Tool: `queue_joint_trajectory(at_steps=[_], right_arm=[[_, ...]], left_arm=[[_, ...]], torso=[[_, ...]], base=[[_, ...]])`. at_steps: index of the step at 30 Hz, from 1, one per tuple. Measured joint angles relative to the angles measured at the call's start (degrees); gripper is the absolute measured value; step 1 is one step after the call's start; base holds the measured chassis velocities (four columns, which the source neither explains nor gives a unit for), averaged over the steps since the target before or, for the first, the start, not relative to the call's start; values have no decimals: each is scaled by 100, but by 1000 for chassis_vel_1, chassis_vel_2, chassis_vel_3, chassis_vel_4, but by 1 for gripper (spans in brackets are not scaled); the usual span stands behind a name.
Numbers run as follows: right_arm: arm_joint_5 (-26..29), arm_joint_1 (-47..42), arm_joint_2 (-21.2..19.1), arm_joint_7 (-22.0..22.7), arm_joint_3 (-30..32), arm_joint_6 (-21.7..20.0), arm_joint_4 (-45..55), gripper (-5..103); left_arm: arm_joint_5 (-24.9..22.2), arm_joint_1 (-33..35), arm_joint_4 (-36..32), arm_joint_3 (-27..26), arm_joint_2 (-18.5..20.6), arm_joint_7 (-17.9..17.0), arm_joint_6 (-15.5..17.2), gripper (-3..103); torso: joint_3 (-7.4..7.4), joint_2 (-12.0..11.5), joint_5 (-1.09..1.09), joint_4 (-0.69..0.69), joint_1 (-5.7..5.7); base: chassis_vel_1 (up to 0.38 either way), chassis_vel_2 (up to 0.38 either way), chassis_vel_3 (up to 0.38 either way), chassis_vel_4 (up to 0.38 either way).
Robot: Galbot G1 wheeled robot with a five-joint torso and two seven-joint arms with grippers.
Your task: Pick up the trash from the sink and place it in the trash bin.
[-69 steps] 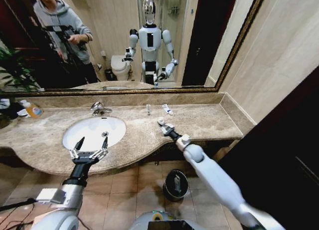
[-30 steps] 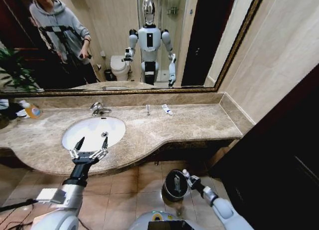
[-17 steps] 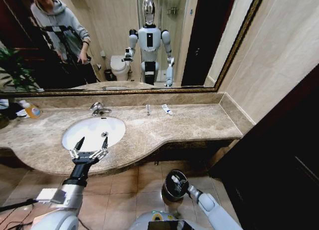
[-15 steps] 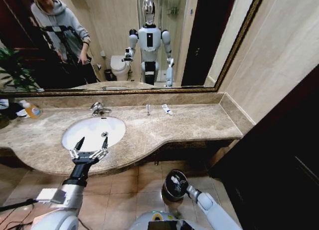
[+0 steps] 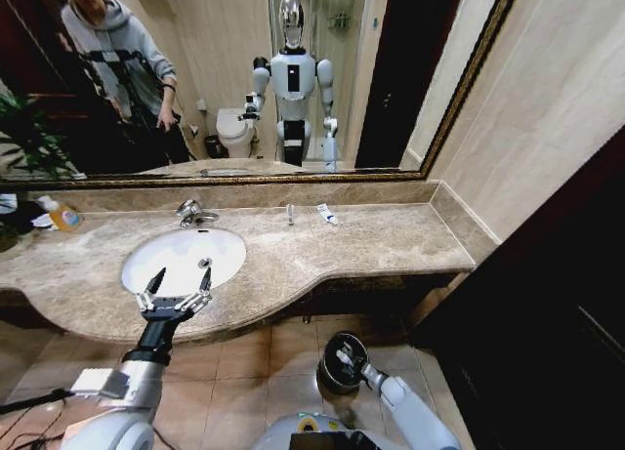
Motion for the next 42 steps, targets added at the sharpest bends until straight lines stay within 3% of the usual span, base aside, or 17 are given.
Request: queue_joint_trajectory(at_steps=[2, 8, 14, 17, 21, 27, 30, 31, 32, 33, 35, 37, 38, 40, 42], right_arm=[[6, 0, -7, 2, 1, 1, 0, 32], [27, -19, -11, -6, 1, 8, 59, 59], [37, -73, -16, -33, -6, 7, 164, 76], [61, -147, -81, -118, -15, -25, 293, 91], [99, -208, -132, -143, -9, -44, 366, 99], [233, -353, -225, -172, 0, -75, 559, 100], [624, -471, -318, -187, -34, -149, 777, 100], [1195, -628, -458, -183, -122, -242, 1067, 100], [1195, -628, -458, -183, -122, -242, 1067, 100], [1615, -762, -598, -182, -150, -274, 1276, 100], [2410, -1073, -891, -150, -73, -81, 1713, 100], [2667, -1179, -993, -103, -45, 27, 1872, 100], [3226, -1481, -1262, 2, 21, 239, 2305, 100], [3492, -1708, -1413, 66, 90, 346, 2612, 100], [3867, -2158, -1626, 253, 314, 415, 3268, 100]], left_arm=[[0, 0, 0, 0, 0, 0, 0, 100], [0, 0, 0, 0, 0, 0, 0, 100], [0, 0, 0, 0, 0, 0, 0, 100], [0, 0, 0, 0, 0, 0, 0, 100], [0, 0, 0, 0, 0, 0, 0, 100], [0, 0, 0, 0, 0, 0, 0, 100], [0, 0, 0, -1, 0, 0, 0, 100], [0, 0, 0, 0, 0, 0, 0, 100], [0, 0, 0, 0, 0, 0, 0, 100], [0, 0, 0, 0, 0, 0, 0, 100], [0, 0, 0, 0, 0, 0, 0, 100], [0, 0, 0, 0, 0, 0, 0, 100], [0, 0, 0, 0, 0, 0, 0, 100], [0, 0, 0, 0, -1, 0, 0, 100], [0, 0, 0, 0, 0, 0, 0, 100]], torso=[[0, 0, -1, 0, 0], [0, 0, 0, 0, 0], [0, 0, 0, 0, 0], [0, 0, 0, 0, 0], [0, 0, 0, 0, 0], [0, 0, 1, 0, 0], [0, 0, 1, 1, 0], [0, 0, 4, 1, 0], [0, 0, 4, 1, 0], [0, 0, 2, 1, 0], [0, 0, -1, -1, 0], [0, 0, 2, 0, -1], [-1, 0, 3, 1, -1], [-1, 0, -5, 1, -1], [-1, 0, 4, -1, -1]], base=[[0, 0, 0, 0], [0, 0, 0, 0], [0, 0, 0, 0], [0, 0, 0, 0], [0, 0, 0, 0], [0, 0, 0, 0], [0, 0, 0, 0], [0, 0, 0, 0], [0, 0, 0, 0], [0, 0, 0, 0], [0, 0, 0, 0], [0, 0, 0, 0], [0, 0, 0, 0], [0, 0, 0, 0], [0, 0, 0, 0]])
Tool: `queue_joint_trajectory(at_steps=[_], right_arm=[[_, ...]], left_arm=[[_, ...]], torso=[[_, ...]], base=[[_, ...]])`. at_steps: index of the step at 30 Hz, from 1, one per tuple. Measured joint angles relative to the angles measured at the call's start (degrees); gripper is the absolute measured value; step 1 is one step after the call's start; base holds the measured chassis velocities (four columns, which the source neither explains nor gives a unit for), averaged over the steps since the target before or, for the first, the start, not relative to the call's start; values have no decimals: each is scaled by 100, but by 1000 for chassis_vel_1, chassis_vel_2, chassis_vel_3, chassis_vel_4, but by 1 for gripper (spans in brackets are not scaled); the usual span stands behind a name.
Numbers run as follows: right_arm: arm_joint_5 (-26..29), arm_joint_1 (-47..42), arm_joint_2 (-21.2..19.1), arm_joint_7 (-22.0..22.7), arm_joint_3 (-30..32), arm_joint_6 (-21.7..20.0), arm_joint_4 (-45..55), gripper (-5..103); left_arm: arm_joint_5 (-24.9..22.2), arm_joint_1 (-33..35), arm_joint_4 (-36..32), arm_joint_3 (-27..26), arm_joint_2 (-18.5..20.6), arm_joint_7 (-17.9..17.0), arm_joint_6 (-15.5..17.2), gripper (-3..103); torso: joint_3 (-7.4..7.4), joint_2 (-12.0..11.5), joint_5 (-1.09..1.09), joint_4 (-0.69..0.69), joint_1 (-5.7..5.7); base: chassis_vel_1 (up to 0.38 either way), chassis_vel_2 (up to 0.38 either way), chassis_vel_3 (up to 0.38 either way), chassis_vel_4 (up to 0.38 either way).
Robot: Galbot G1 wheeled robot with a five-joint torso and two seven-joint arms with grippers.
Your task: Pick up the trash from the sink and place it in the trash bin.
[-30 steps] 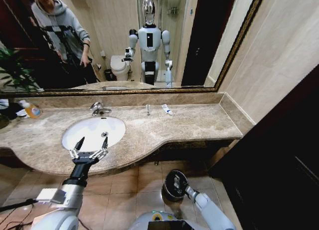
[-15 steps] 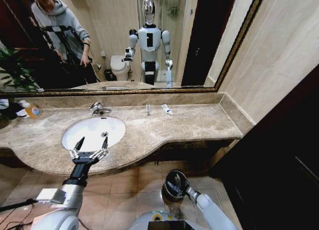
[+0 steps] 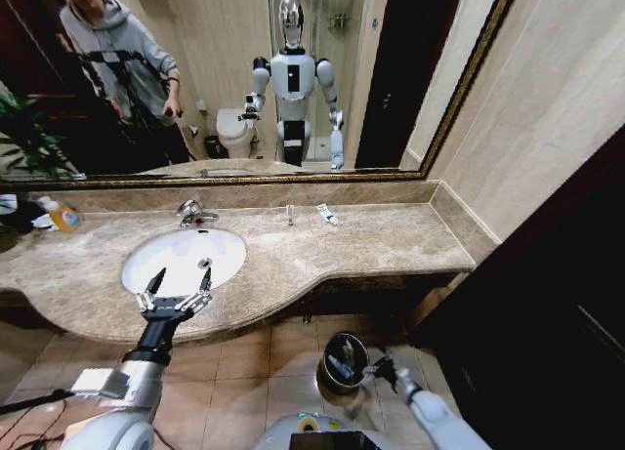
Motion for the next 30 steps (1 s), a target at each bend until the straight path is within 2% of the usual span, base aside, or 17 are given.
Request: queue_joint_trajectory(at_steps=[2, 5, 6, 8, 9, 13, 18, 20, 22, 25, 27, 30], right_arm=[[147, -208, -63, 141, 170, -1, 311, 100], [306, -989, 9, 417, 1107, -133, 1529, 100], [306, -989, 9, 417, 1107, -133, 1529, 100], [274, -1501, 145, 552, 1605, -179, 2253, 100], [274, -1501, 145, 552, 1605, -179, 2253, 100], [241, -2403, 363, 814, 2487, -316, 3611, 100], [217, -2717, 553, 1023, 2689, -250, 4180, 100], [188, -2857, 633, 1125, 2788, -143, 4606, 100], [158, -2787, 664, 1160, 2789, -103, 4653, 100], [22, -2192, 780, 1202, 2627, -23, 4614, 100], [30, -1937, 771, 1203, 2477, -128, 4618, 100], [220, -769, 466, 1043, 1857, -807, 4566, 100]], left_arm=[[0, 0, 0, 0, 0, 1, 0, 100], [0, 0, 1, 0, 0, 3, 0, 100], [0, 0, 1, 0, 0, 3, 0, 100], [0, 0, 0, 0, 0, 1, 0, 100], [0, 0, 0, 0, 0, 1, 0, 100], [0, 0, 0, 0, 0, 1, 0, 100], [0, 0, 0, 0, 0, 0, 0, 100], [0, 0, 0, 0, 0, 0, 0, 100], [0, 0, 0, 0, 0, 0, 0, 100], [0, 0, 0, 0, 0, 1, 0, 100], [0, 0, 1, 0, 0, 1, 0, 100], [0, 0, 1, 0, 0, 0, 0, 100]], torso=[[0, 0, 0, 1, 0], [-1, 0, -6, 2, 0], [-1, 0, -6, 2, 0], [0, 0, 0, 1, 0], [0, 0, 0, 1, 0], [0, 1, -7, 0, 0], [0, 0, -3, 1, 0], [0, 1, -9, -1, 0], [0, 1, -9, 0, 0], [0, 1, -2, 1, 0], [0, 0, -4, 1, 0], [1, 0, -5, 2, 1]], base=[[0, 0, 0, 0], [0, 0, 0, 0], [0, 0, 0, 0], [0, 0, 0, 0], [0, 0, 0, 0], [0, 0, 0, 0], [0, 0, 0, 0], [0, 0, 0, 0], [0, 0, 0, 0], [0, 0, 0, 0], [0, 0, 0, 0], [0, 0, 0, 0]])
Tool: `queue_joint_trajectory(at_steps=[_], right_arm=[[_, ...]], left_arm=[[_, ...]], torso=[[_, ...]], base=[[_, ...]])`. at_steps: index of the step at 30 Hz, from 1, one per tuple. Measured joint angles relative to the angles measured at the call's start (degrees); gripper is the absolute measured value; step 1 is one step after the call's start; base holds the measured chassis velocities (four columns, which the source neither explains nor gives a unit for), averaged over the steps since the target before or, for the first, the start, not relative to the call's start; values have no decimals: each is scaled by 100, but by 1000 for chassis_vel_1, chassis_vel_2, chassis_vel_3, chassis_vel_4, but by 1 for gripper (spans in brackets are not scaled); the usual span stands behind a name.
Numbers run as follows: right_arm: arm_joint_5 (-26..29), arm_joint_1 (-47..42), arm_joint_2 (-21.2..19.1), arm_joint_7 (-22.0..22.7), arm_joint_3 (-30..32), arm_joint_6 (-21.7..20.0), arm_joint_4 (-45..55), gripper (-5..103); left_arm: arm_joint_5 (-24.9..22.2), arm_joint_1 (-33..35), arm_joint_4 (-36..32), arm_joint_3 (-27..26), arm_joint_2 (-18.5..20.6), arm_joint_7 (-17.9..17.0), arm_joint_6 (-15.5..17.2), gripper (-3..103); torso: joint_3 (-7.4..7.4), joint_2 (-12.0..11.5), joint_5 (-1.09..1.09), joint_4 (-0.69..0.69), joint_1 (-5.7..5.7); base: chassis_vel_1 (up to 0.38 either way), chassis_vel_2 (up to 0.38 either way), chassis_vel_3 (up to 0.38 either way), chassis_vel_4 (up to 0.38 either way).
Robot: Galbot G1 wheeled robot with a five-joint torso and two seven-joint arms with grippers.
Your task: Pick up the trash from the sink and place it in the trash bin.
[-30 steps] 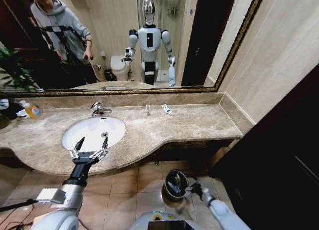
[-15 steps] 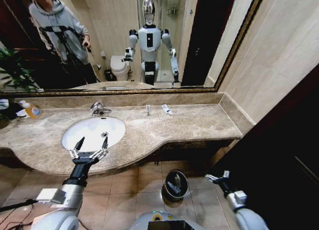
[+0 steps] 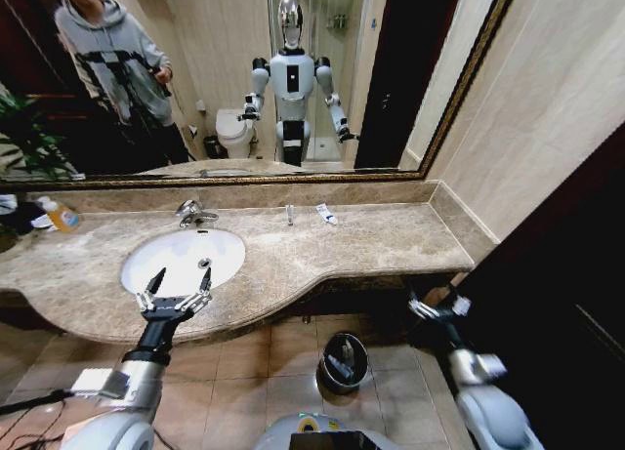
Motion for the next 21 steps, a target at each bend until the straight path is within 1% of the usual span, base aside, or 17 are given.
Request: queue_joint_trajectory(at_steps=[1, 3, 4, 6, 7, 8, 9, 10, 11, 12, 15, 16, 18, 19, 21], right_arm=[[0, 0, 0, 0, 0, 0, 0, 100], [113, 545, -160, -78, -263, -174, -311, 100], [178, 993, -271, -112, -496, -224, -676, 100], [249, 2006, -440, -204, -1011, -270, -1524, 100], [249, 2006, -440, -204, -1011, -270, -1524, 100], [295, 2344, -459, -230, -1213, -309, -1780, 100], [332, 2560, -463, -243, -1338, -346, -1931, 100], [450, 3135, -445, -255, -1786, -506, -2308, 100], [460, 3395, -409, -270, -2012, -567, -2492, 100], [460, 3395, -409, -270, -2012, -567, -2492, 100], [381, 4215, -254, -322, -2671, -604, -3152, 100], [381, 4215, -254, -322, -2671, -604, -3152, 100], [357, 4603, -150, -336, -2966, -639, -3489, 100], [357, 4603, -150, -336, -2966, -639, -3489, 100], [297, 4921, -33, -344, -3189, -756, -3763, 100]], left_arm=[[0, 0, 0, 0, 0, 0, 0, 100], [0, 0, 0, 0, 0, -1, 0, 100], [0, 0, -1, -1, 0, -2, 0, 100], [0, 0, 0, 0, 0, 0, 0, 100], [0, 0, 0, 0, 0, 0, 0, 100], [0, -1, 0, 1, 0, 1, 0, 100], [0, 0, 0, 0, 0, 1, 0, 100], [0, 0, -1, -1, -1, -2, 0, 100], [0, 0, 0, 0, 0, 2, -1, 100], [0, 0, 0, 0, 0, 2, -1, 100], [0, 0, 0, 1, 0, 2, 0, 100], [0, 0, 0, 1, 0, 2, 0, 100], [0, 0, -1, 0, 0, -1, 0, 100], [0, 0, -1, 0, 0, -1, 0, 100], [0, 0, 0, 0, 0, 0, 0, 100]], torso=[[0, 0, 0, 0, 0], [0, 0, -3, -1, 0], [0, 0, 3, 0, 0], [1, 0, 4, -1, 0], [1, 0, 4, -1, 0], [1, 0, 0, -1, 1], [1, -1, 1, 3, 0], [2, -1, -2, 2, 2], [1, -1, 2, -1, 1], [1, -1, 2, -1, 1], [1, -1, 0, 0, 1], [1, -1, 0, 0, 1], [1, -1, 0, 1, 0], [1, -1, 0, 1, 0], [1, -1, 1, -1, 0]], base=[[0, 0, 0, 0], [0, 0, 0, 0], [0, 0, 0, 0], [0, 0, 0, 0], [0, 0, 0, 0], [0, 0, 0, 0], [0, 0, 0, 0], [0, 0, 0, 0], [0, 0, 0, 0], [0, 0, 0, 0], [0, 0, 0, 0], [0, 0, 0, 0], [0, 0, 0, 0], [0, 0, 0, 0], [0, 0, 0, 0]])
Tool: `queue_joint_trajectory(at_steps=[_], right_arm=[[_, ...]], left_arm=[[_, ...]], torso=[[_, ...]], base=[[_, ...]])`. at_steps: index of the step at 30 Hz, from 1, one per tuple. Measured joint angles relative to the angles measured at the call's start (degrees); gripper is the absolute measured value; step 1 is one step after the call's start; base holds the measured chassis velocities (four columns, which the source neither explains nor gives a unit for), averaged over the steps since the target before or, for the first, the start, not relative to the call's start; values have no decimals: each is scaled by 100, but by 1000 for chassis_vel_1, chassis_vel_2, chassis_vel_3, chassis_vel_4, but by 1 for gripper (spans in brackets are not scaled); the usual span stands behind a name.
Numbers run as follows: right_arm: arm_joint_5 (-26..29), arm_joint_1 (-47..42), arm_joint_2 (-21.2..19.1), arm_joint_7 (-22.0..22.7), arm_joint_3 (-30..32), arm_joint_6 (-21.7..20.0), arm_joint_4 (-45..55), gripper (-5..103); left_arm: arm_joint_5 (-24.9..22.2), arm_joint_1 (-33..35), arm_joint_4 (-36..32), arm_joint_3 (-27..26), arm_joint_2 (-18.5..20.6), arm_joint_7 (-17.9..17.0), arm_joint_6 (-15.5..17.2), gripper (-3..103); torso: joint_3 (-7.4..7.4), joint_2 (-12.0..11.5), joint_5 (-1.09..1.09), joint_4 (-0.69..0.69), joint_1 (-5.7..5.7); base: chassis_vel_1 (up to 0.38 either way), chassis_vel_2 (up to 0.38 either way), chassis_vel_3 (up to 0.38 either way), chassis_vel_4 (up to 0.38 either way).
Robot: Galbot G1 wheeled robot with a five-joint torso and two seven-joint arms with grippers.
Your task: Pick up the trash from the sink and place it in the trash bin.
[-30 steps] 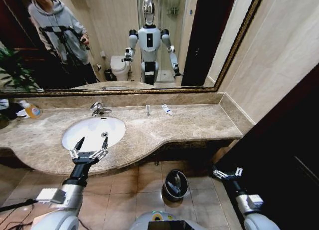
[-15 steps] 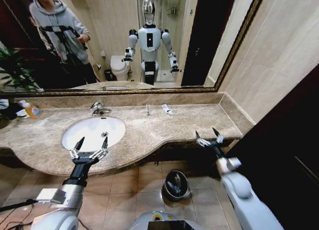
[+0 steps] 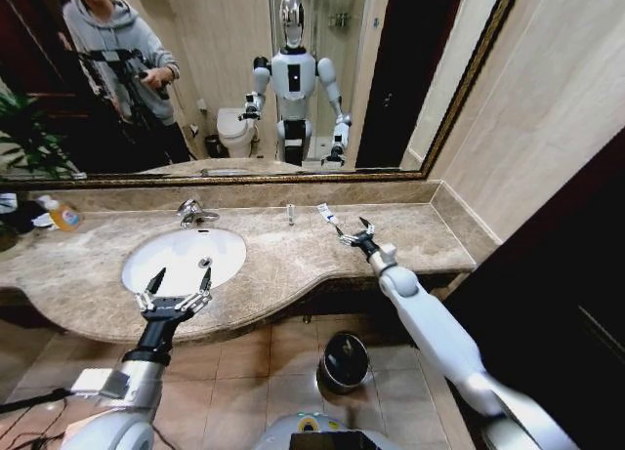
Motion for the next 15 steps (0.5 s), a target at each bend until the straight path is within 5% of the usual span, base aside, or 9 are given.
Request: queue_joint_trajectory(at_steps=[15], right_arm=[[-261, 876, 609, 306, -629, -462, -1161, 100]], left_arm=[[0, 0, 0, 0, 0, 0, 0, 100]], torso=[[-1, 0, 0, 0, -1]], base=[[0, 0, 0, 0]])
